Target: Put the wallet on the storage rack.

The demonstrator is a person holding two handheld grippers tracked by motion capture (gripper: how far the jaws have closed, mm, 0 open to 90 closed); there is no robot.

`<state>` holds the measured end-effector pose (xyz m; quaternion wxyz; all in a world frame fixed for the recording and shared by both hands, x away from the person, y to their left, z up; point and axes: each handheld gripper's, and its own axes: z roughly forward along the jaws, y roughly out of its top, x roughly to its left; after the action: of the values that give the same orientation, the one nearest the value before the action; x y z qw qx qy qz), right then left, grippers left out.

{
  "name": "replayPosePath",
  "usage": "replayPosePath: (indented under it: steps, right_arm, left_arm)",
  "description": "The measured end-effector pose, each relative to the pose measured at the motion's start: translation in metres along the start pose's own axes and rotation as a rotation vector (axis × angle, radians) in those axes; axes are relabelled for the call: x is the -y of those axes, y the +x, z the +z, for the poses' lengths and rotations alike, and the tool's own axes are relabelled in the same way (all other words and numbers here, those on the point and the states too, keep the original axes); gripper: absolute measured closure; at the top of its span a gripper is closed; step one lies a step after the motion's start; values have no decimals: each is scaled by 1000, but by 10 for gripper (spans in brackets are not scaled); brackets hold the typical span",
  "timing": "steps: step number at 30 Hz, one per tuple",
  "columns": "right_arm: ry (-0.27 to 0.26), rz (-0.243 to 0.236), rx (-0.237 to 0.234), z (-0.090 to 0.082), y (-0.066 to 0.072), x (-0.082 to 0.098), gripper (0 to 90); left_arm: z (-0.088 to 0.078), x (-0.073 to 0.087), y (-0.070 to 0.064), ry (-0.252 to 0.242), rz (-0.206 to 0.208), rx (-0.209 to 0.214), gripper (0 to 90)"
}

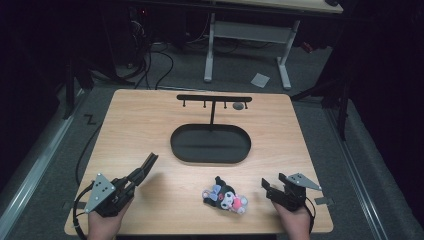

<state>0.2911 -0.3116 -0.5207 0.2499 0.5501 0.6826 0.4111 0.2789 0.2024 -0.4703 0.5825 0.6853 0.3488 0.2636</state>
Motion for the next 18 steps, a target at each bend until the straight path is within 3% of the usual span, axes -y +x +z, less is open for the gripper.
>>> replayPosePath:
  steps: [8,18]
  right_arm:
    - [0,8,5,-2,-1,0,253]
    - [2,-1,7,0,-1,-1,255]
  left_arm:
    - [1,-2,-13,-9,-6,52,833]
    - [7,2,-13,20,-37,78,832]
